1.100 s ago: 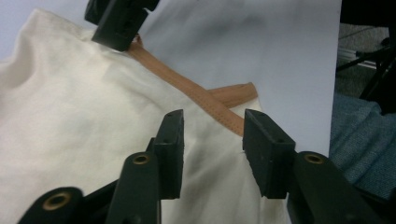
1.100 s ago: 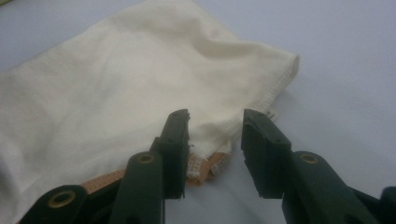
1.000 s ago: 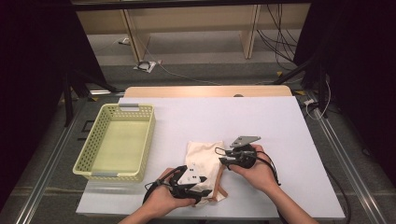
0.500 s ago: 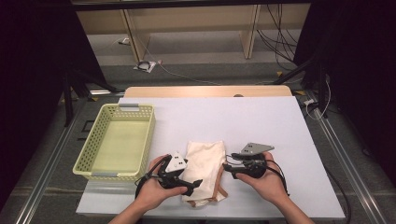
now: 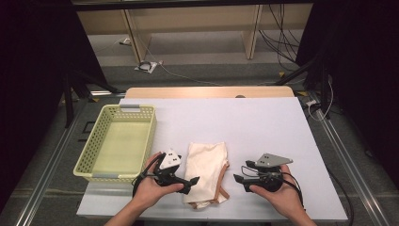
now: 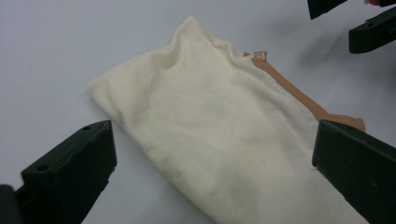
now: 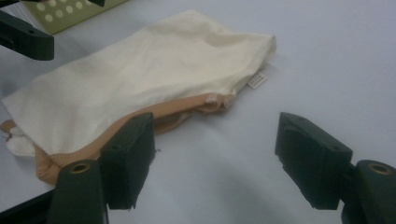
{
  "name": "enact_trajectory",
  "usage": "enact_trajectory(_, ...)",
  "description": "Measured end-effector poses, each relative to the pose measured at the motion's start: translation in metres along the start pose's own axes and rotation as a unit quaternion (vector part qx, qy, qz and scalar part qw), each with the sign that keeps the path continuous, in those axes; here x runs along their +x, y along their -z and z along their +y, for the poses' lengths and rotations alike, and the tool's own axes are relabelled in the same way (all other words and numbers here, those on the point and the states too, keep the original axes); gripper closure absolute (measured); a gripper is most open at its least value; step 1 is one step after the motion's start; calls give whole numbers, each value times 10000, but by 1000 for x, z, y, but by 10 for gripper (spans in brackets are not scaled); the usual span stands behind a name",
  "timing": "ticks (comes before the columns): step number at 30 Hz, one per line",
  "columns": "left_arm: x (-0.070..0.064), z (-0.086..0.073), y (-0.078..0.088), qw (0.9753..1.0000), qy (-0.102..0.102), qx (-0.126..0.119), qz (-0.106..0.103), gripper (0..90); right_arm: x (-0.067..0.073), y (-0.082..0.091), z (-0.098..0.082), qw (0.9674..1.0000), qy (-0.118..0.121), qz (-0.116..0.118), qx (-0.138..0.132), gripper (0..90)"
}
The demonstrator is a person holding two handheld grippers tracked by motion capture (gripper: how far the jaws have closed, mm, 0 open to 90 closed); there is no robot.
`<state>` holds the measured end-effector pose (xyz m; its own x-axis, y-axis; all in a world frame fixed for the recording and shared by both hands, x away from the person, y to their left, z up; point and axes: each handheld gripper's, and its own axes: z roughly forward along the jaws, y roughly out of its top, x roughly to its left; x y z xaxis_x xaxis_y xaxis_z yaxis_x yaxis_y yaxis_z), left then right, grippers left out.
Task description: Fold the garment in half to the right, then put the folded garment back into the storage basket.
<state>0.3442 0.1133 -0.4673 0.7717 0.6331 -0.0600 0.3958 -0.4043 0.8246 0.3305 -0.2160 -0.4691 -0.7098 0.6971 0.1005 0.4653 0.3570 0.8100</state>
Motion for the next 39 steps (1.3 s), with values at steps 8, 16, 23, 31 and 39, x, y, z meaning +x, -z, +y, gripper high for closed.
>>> enact_trajectory(8,0,-1,0,10000,12,-22,-45,0,2,8,-7,9998,-39,-165,-105,267)
enact_trajectory(16,-3,0,0,10000,-17,-1,-57,0,1,8,-8,9997,-24,-182,-130,267)
enact_trajectory(23,-4,0,-1,10000,-35,15,-59,0,2,10,-6,9995,13,-255,-211,252)
enact_trajectory(31,-2,0,-2,9999,69,87,-38,15,-5,14,-9,9988,-90,-390,-295,252)
enact_trajectory(39,-2,1,-3,9997,213,78,40,56,-8,17,-12,9986,-129,-392,-343,260)
